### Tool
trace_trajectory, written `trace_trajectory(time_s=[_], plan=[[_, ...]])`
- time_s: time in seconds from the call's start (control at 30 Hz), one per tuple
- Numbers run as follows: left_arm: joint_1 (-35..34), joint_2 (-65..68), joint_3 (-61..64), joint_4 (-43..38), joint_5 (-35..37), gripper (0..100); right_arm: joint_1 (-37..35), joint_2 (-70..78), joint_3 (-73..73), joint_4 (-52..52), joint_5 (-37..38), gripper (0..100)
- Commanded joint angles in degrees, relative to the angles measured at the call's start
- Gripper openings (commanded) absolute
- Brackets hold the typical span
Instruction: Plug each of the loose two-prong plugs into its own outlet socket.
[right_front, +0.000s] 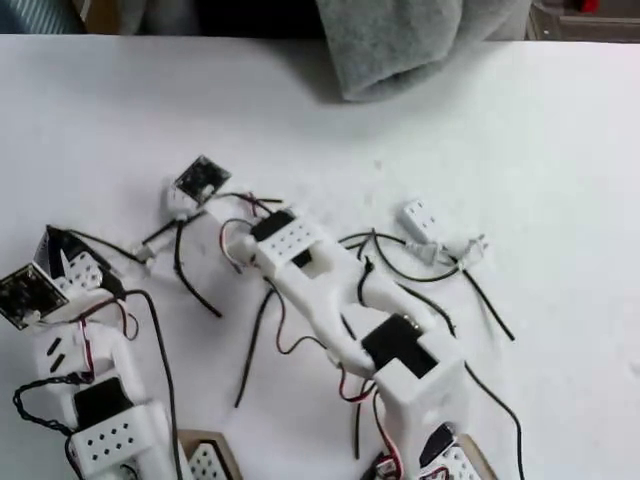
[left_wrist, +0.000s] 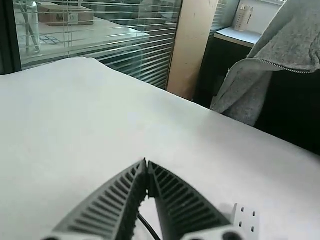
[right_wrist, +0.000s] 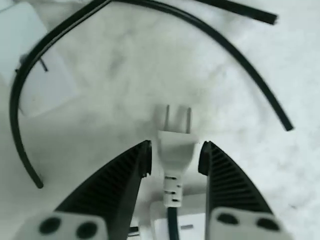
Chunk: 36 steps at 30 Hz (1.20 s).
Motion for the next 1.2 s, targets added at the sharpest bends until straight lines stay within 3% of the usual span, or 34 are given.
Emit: trace_trajectory(time_s=[0.0, 0.2, 0.3, 0.43, 0.67, 1.17], plan=[[0.8, 0.5, 0.0, -1.4, 0.2, 2, -0.1, -0.7, -2.4, 0.6, 0.0, 16.9], [0.8, 0.5, 0.0, -1.4, 0.2, 2, -0.2, 4.0, -4.1, 0.8, -0.1, 16.6], [1.1, 0.5, 0.0, -1.4, 0.2, 2, 0.0, 6.4, -9.0, 6.1, -0.8, 15.9], [1.2, 0.5, 0.0, -1.4, 0.2, 2, 0.5, 10.1, -14.3, 10.4, -2.1, 6.3], [1.2, 0.5, 0.0, -1.4, 0.2, 2, 0.7, 12.2, -20.6, 15.7, -2.5, 6.7], [3.3, 0.6, 0.0, -1.4, 0.1, 2, 0.2, -10.3, -39.3, 40.7, -2.2, 1.9]])
